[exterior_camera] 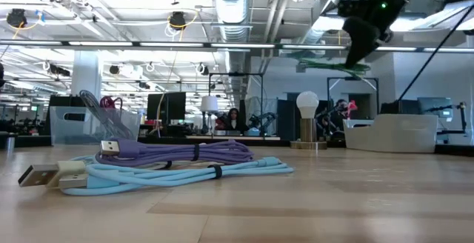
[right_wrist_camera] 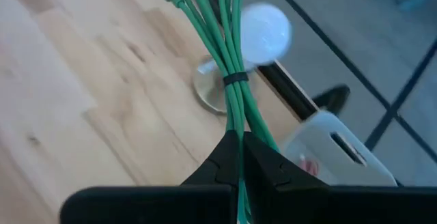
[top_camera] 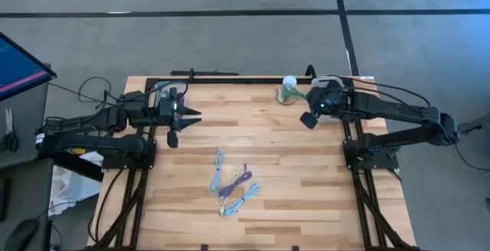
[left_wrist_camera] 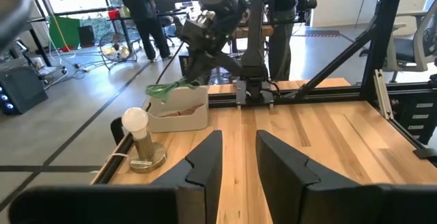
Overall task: Pick & Place USB Port
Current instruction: Put the green charger cable into the gray bin
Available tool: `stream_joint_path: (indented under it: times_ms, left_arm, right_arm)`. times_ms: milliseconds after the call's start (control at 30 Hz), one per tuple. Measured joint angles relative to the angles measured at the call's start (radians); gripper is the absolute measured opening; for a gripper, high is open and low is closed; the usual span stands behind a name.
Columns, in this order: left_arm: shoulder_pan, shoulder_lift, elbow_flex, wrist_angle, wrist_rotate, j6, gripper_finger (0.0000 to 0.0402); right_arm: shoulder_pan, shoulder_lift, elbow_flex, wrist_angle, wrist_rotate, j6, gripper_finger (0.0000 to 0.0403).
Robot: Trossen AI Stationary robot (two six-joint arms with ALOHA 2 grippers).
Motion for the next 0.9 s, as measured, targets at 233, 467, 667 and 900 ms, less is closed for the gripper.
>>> stream_joint_path:
  times_ms: [233, 467, 667, 900]
  left_arm:
    - [0.000, 0.000, 0.000, 0.000, 0.000, 0.000, 0.0090]
    - [0.000, 0.000, 0.000, 0.000, 0.000, 0.000, 0.0090]
    - [0.000, 0.000, 0.000, 0.000, 0.000, 0.000, 0.0090]
    - [0.000, 0.000, 0.000, 0.000, 0.000, 0.000, 0.0090]
  right_arm:
    - [-0.116, -0.058, -0.078, -0.001, 0.000, 0.039, 0.0000]
    - [-0.210, -0.062, -0.131, -0.002, -0.001, 0.059, 0.0000]
    - [-0.255, -0.061, -0.142, -0.015, -0.002, 0.060, 0.0000]
    - [-0.314, -0.061, -0.142, -0.044, -0.004, 0.078, 0.0000]
